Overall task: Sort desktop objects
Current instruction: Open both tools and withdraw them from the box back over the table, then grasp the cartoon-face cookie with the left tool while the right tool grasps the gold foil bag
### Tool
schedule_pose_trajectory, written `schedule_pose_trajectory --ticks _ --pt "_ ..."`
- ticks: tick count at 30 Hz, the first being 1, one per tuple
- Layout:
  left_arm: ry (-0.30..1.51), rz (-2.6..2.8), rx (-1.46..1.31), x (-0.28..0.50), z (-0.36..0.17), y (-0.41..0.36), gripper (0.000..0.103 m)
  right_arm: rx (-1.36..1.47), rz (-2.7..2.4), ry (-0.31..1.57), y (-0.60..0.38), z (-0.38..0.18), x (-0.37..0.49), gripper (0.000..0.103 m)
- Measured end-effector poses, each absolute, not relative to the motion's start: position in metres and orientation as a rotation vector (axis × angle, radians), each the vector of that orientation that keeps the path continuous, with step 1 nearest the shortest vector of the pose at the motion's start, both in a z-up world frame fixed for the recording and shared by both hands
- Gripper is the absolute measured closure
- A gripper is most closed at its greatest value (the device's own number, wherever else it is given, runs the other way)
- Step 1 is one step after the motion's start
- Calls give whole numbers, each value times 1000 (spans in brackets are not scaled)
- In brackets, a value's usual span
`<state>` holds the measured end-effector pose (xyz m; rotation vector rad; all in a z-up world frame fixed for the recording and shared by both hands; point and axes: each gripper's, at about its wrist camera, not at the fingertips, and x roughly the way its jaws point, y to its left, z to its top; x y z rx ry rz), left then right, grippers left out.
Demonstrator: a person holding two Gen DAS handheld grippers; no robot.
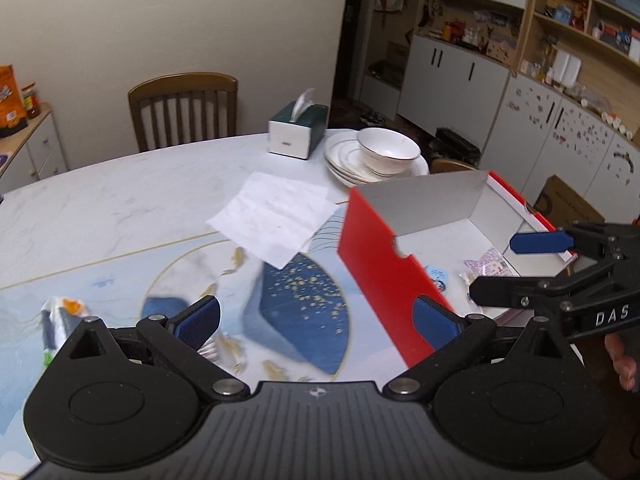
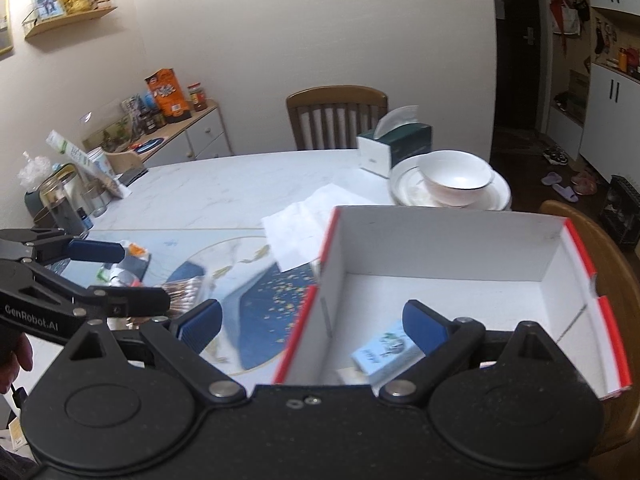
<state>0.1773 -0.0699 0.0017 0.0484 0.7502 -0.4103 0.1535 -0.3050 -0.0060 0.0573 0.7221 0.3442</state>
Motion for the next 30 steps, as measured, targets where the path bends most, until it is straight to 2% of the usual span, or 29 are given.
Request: schedule_pose_trajectory --ticks 16,30 --pt "728 -356 31 153 -18 25 0 11 403 752 -223 -22 148 6" --pt "803 -278 28 141 -59 89 0 -34 419 777 -161 -41 150 7"
